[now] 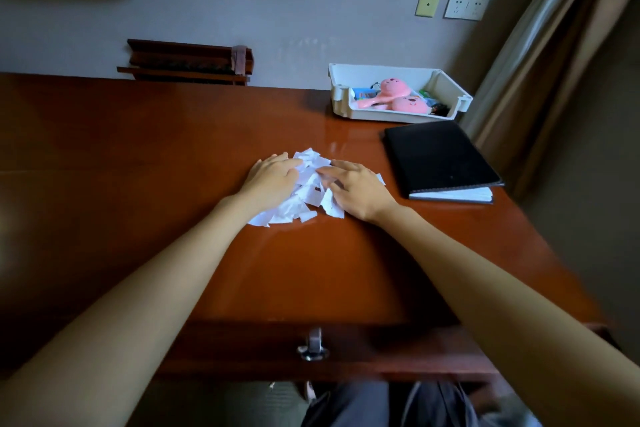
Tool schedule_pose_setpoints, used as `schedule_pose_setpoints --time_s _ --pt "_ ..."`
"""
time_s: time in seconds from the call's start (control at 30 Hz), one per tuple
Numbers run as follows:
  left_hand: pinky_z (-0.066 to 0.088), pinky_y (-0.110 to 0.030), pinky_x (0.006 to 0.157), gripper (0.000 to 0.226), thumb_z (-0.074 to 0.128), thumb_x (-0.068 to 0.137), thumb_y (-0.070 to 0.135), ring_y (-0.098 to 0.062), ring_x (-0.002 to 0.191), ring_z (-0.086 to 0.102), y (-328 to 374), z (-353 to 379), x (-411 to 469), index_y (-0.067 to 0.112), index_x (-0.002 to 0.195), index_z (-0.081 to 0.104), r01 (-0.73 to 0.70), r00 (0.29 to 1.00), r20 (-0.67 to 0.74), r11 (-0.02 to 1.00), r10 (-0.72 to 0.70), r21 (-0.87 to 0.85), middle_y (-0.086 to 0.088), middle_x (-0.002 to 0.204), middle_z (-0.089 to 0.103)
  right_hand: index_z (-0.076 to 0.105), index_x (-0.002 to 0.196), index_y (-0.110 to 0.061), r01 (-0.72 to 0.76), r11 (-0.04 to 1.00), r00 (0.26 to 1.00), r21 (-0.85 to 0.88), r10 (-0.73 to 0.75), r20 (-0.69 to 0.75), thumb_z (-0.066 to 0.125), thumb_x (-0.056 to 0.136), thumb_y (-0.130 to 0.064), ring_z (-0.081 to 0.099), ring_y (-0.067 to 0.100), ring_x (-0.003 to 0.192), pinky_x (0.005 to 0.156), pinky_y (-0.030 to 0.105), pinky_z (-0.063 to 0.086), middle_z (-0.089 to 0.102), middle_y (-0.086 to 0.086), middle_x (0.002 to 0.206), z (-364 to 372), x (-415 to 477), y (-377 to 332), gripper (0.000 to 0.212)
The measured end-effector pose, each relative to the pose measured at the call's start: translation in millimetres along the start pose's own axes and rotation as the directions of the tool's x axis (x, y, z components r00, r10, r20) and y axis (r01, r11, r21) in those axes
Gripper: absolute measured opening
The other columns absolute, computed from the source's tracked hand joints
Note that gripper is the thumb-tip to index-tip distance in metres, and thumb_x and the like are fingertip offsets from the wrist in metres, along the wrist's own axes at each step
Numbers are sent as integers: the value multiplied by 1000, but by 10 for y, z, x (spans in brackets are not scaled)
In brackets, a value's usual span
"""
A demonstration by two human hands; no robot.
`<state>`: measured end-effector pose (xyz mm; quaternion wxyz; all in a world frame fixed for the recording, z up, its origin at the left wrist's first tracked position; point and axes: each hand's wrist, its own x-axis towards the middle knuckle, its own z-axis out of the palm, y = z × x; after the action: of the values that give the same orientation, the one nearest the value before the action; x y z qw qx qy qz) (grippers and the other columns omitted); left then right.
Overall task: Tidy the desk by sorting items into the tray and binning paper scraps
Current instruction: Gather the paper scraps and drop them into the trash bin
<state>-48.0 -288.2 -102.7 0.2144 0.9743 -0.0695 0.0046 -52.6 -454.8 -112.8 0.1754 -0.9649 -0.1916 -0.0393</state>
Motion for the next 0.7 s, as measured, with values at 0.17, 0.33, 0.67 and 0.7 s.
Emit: schedule_pose_setpoints --time_s 0.17,0.33,0.67,0.7 --pt "24 -36 114 42 31 96 12 -23 139 32 185 93 -311 14 134 49 -62 998 -12 997 62 -54 -12 147 39 50 132 -21 33 999 999 17 -33 -19 36 98 -22 37 26 136 110 33 27 43 9 144 -28 -387 21 37" --pt "39 -40 102 42 29 95 11 -31 123 48 301 -22 -558 17 131 51 -11 994 -111 990 -5 -140 -10 136 52 43 137 -17 73 955 946 287 25 -324 34 93 -30 40 21 131 103 24 29 40 8 142 -150 -701 -19 46" --pt "22 -43 107 55 30 93 51 -30 131 27 314 170 -1060 25 142 29 139 990 -25 953 -137 268 -9 147 31 30 142 -36 -114 982 993 -151 119 24 38 91 -57 30 31 134 111 41 24 35 9 145 -80 -689 -38 56" --pt "24 -42 105 51 31 95 47 -30 129 30 287 192 -1039 24 140 33 133 990 -83 953 -114 271 -9 144 35 38 138 -33 -119 979 993 -167 119 -9 39 92 -54 34 31 129 108 41 28 39 9 139 -83 -682 -41 50"
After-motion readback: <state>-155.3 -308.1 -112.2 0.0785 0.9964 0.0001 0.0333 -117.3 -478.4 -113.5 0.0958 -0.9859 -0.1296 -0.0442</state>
